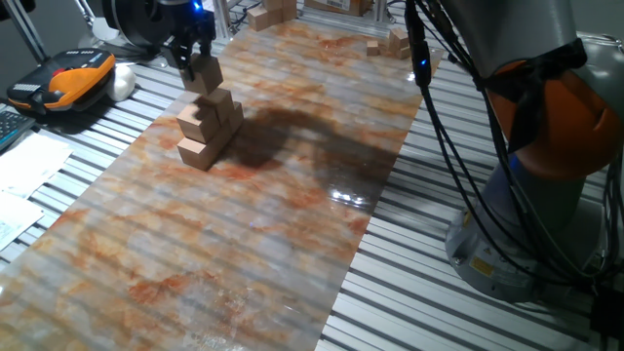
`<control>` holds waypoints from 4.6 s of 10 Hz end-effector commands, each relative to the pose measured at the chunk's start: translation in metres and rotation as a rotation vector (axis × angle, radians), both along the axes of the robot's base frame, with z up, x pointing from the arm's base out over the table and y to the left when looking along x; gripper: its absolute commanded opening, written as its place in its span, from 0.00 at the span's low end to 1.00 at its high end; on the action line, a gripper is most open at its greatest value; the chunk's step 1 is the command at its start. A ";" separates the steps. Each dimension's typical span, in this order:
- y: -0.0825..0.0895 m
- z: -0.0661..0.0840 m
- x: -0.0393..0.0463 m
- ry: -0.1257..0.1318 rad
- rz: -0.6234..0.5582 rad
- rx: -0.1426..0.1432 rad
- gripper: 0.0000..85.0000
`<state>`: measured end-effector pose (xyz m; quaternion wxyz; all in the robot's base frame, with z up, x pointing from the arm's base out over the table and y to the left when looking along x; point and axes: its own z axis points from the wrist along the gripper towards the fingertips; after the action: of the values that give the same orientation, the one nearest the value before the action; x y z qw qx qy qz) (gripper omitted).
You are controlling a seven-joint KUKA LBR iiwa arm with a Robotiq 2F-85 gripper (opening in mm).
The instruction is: Stack the blocks into a pyramid shape
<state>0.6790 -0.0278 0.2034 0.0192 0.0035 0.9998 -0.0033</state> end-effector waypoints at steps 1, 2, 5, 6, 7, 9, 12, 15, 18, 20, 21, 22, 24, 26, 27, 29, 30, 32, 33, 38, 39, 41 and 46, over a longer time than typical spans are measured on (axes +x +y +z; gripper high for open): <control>0.002 -0.001 0.0004 0.000 0.000 0.003 0.00; 0.003 -0.001 0.0008 0.000 0.000 0.006 0.00; 0.006 -0.003 0.0012 0.001 0.003 0.008 0.00; 0.006 -0.003 0.0014 0.007 0.005 0.008 0.00; 0.006 -0.003 0.0015 0.016 0.011 0.009 0.00; 0.007 -0.003 0.0015 0.033 0.009 0.002 0.00; 0.007 -0.003 0.0010 0.046 0.014 -0.001 0.00; 0.014 -0.005 0.0026 0.055 0.016 -0.020 0.00; 0.014 -0.007 0.0031 0.058 0.029 -0.026 0.00; 0.012 -0.008 0.0038 0.057 0.038 -0.028 0.00; 0.012 -0.009 0.0047 0.057 0.036 -0.022 0.00; 0.012 -0.009 0.0048 0.057 0.027 -0.003 0.00; 0.012 -0.010 0.0047 0.056 0.020 -0.005 0.00; 0.013 -0.012 0.0053 0.057 0.020 -0.014 0.00; 0.014 -0.012 0.0053 0.055 0.020 -0.017 0.00; 0.015 -0.016 0.0055 0.052 0.020 -0.017 0.00; 0.017 -0.018 0.0054 0.046 0.018 -0.020 0.00; 0.014 -0.021 0.0059 0.044 0.023 -0.017 0.00; 0.013 -0.022 0.0062 0.043 0.026 -0.015 0.00; 0.013 -0.024 0.0068 0.038 0.026 -0.015 0.00; 0.013 -0.025 0.0069 0.037 0.026 -0.015 0.00; 0.013 -0.027 0.0066 0.035 0.026 -0.015 0.00; 0.014 -0.029 0.0054 0.031 0.038 -0.006 0.00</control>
<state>0.6844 -0.0131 0.1744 0.0040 -0.0158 0.9999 -0.0051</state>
